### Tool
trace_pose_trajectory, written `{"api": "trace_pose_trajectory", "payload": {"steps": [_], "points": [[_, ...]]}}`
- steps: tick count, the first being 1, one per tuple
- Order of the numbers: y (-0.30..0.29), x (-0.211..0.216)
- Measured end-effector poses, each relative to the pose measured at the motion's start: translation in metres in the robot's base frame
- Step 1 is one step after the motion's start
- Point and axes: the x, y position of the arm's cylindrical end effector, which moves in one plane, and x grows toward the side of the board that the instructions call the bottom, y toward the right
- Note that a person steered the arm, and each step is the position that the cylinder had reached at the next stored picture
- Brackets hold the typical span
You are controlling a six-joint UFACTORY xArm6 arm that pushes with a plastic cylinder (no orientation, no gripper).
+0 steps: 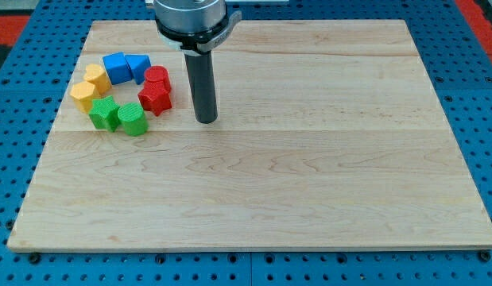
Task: Separate blue cube and yellow heart
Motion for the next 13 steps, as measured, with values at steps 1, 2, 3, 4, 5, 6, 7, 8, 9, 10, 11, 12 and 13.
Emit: {"api": "trace_pose_trajectory", "payload": {"steps": [1,2,3,4,5,6,7,8,9,10,11,12,13], "points": [[0.001,0.000],[-0.001,0.012],[0.011,0.052],[-0.039,0.093],[-0.137,0.102],[-0.237,0.094],[-0.243,0.090],[-0.244,0.080],[-0.243,0.035],[-0.243,-0.030],[-0.241,-0.078],[-0.210,-0.086],[-0.163,-0.088]]}}
